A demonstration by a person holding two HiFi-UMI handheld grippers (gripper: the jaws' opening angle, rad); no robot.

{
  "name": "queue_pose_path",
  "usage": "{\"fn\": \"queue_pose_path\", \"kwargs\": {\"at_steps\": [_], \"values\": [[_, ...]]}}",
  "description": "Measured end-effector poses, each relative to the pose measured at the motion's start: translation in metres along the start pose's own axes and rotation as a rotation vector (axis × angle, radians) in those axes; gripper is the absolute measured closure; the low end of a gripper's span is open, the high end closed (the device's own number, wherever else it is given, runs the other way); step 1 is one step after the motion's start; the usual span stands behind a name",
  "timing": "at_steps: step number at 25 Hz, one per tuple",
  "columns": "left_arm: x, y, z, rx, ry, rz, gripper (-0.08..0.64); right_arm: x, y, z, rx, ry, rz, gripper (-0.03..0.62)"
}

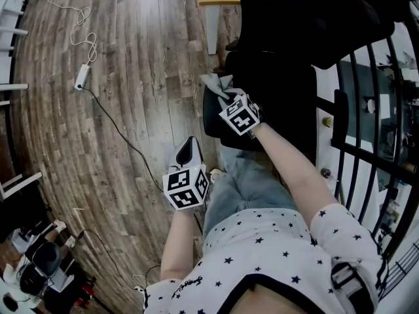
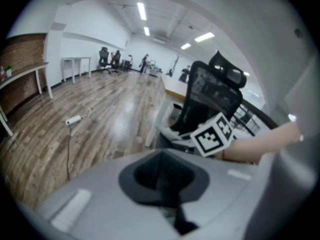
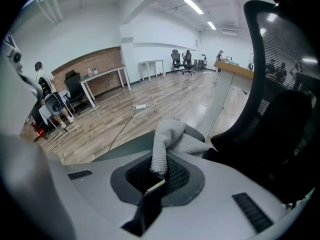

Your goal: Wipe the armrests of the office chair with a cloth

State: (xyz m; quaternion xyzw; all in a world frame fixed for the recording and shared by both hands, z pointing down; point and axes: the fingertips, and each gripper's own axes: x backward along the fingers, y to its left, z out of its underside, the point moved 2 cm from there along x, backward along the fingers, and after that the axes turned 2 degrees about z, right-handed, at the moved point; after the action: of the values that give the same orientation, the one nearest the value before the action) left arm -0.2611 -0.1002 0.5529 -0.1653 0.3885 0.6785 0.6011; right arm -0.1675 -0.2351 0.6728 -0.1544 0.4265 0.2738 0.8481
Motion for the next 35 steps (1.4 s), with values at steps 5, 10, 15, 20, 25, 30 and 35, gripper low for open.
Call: {"fn": "queue_pose_path", "kwargs": {"at_steps": [5,10,15,20,25,30,35], "values": [[0.004,0.002,0.008,0.005,-0.002,-0.004,0.554,0.0,0.012,0.008,0.005,0.0,-0.009,0.561],[0.01,0.001,0.014,0.002,-0.003,0.001,0.554,0.005,0.027,0.017,0.014,0.005,-0.027,0.561],[0.014,-0.004,0.02,-0.004,-0.007,0.01,0.554,0.011,0.043,0.027,0.02,0.006,-0.043,0.561],[0.023,-0.01,0.026,-0.015,-0.009,0.015,0.554,0.019,0.059,0.038,0.027,0.008,-0.055,0.561],[0.034,-0.01,0.034,-0.014,-0.007,0.009,0.554,0.025,0.074,0.044,0.037,0.013,-0.069,0.561],[0.043,-0.009,0.043,-0.015,-0.006,0.006,0.554,0.029,0.088,0.052,0.043,0.019,-0.081,0.561],[0.05,-0.011,0.049,-0.014,-0.007,0.004,0.554,0.033,0.097,0.057,0.051,0.019,-0.081,0.561]]}}
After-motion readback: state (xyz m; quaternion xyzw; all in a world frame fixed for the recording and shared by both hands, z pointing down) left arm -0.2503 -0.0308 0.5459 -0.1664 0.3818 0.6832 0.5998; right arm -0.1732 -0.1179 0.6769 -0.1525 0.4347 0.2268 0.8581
